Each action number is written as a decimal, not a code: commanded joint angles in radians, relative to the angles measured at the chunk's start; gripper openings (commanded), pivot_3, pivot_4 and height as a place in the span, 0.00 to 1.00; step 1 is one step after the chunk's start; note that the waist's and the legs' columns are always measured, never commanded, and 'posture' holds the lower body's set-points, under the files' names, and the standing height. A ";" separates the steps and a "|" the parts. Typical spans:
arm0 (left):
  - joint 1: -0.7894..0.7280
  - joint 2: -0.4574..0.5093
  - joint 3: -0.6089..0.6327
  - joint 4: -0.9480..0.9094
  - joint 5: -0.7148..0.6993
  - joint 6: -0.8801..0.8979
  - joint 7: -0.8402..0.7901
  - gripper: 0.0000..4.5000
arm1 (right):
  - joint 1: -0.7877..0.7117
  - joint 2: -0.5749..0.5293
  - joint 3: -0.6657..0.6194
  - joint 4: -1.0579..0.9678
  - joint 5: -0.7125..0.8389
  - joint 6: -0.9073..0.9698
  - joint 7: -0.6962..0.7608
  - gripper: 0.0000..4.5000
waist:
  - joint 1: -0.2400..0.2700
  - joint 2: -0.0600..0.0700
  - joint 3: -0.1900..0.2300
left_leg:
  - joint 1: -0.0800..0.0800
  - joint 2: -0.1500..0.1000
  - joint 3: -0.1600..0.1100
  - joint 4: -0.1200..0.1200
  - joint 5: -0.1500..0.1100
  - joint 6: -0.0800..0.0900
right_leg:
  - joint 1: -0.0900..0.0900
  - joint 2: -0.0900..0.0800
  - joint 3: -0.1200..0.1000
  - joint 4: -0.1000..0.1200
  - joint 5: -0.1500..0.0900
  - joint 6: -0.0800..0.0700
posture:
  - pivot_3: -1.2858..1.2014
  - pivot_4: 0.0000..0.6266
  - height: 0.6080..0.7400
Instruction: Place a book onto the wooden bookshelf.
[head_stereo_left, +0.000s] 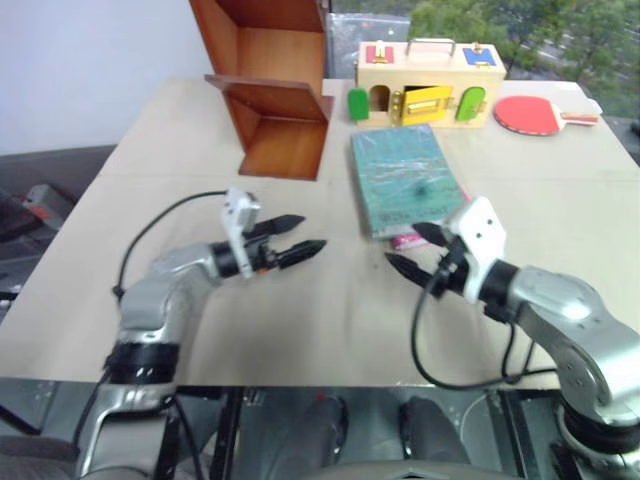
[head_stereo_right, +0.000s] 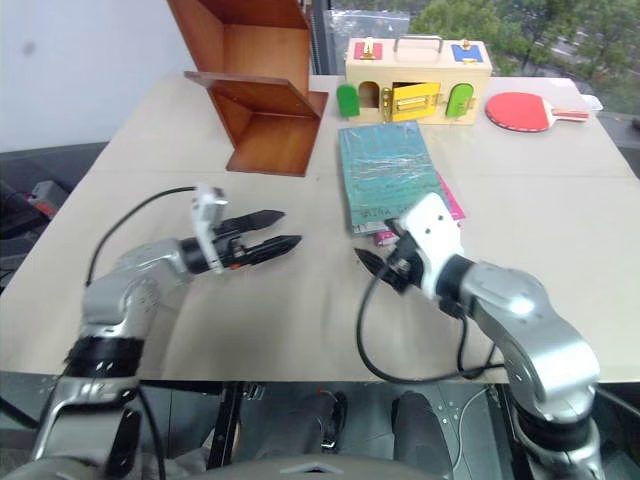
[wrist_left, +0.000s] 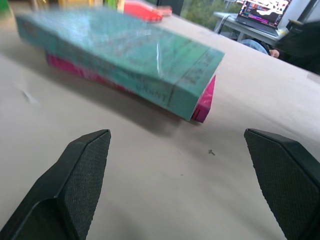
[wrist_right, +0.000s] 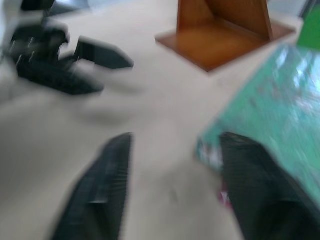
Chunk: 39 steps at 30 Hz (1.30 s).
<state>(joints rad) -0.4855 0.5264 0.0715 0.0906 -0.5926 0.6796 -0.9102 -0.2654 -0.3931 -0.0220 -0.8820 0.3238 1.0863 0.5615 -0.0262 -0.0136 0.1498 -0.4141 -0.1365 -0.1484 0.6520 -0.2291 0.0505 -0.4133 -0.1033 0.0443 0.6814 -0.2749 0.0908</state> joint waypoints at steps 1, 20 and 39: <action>-0.191 -0.062 0.046 0.197 -0.071 0.280 0.118 1.00 | 0.032 -0.050 -0.085 -0.094 0.027 -0.074 0.006 0.98 | 0.006 0.000 0.000 | 0.000 0.000 0.000 0.001 0.000 0.000 | 0.000 0.000 0.000 0.001 0.000 0.000 | 0.52 0.24 1.00; -0.711 -0.352 0.348 1.172 -0.047 0.274 0.285 0.52 | 0.041 -0.105 -0.058 -0.136 -0.001 -0.119 -0.169 1.00 | 0.012 -0.003 0.000 | -0.002 -0.001 0.001 0.002 0.000 0.000 | 0.000 -0.001 0.001 -0.001 0.000 0.001 | 0.52 0.24 1.00; -0.353 -0.594 0.537 0.376 -0.206 0.719 0.746 0.18 | 0.066 -0.133 -0.052 -0.131 0.010 -0.133 -0.198 1.00 | 0.014 -0.003 0.000 | -0.001 -0.001 0.002 0.002 0.000 0.000 | 0.000 -0.002 0.002 0.000 0.000 0.001 | 0.52 0.24 1.00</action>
<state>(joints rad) -0.8746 -0.0416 0.5857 0.5685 -0.7725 1.3489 -0.2390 -0.1934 -0.5176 -0.0605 -0.9844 0.3245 0.9760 0.3641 -0.0125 -0.0168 0.1499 -0.4149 -0.1371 -0.1464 0.6544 -0.2288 0.0501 -0.4125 -0.1048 0.0468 0.6816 -0.2745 0.0916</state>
